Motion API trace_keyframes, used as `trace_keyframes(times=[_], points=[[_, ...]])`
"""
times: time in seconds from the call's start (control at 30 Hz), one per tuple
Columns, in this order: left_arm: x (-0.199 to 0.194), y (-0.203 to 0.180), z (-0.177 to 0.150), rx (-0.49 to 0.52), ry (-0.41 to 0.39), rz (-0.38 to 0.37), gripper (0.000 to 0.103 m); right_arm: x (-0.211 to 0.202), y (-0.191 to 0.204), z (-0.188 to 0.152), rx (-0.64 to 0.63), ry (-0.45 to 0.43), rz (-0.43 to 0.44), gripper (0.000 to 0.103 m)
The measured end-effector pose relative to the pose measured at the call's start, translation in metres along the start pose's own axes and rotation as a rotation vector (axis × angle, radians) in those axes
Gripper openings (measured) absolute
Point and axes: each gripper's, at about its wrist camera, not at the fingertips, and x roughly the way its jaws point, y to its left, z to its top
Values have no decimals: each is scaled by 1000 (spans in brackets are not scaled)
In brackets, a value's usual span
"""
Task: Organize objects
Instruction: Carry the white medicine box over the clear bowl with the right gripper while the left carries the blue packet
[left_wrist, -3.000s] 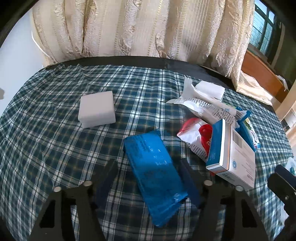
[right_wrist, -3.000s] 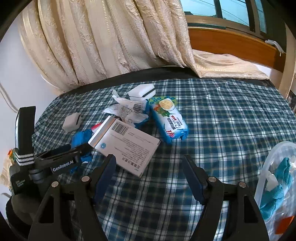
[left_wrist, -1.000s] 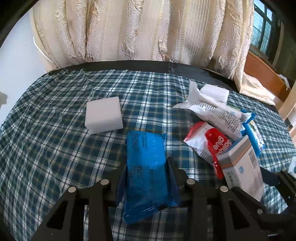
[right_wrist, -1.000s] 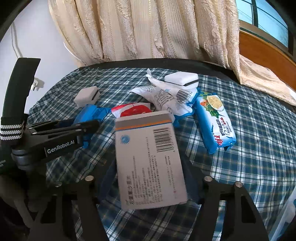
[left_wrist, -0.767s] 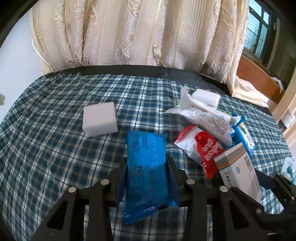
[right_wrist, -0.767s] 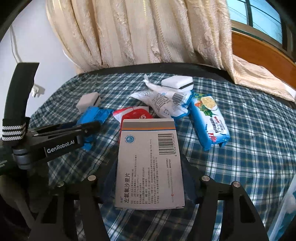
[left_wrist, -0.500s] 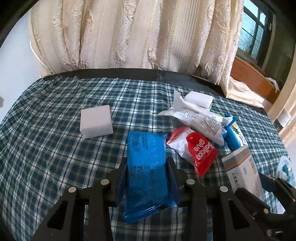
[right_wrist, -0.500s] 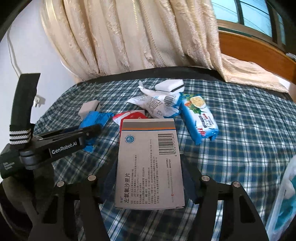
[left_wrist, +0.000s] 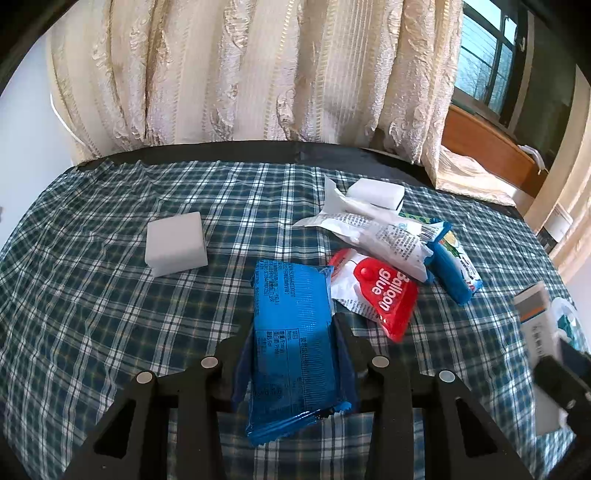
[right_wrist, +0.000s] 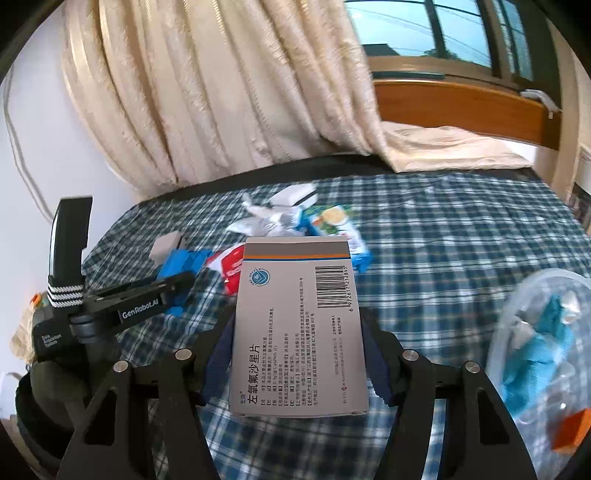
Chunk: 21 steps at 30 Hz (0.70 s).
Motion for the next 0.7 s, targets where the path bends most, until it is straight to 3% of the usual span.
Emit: trace_keyframes(times=[0.4, 0.7], points=[[-6, -11, -4, 34, -25, -26, 42, -48, -52, -6, 101, -72, -135, 64], [-11, -15, -4, 30, -32, -86, 42, -82, -87, -13, 137, -114, -241, 64]])
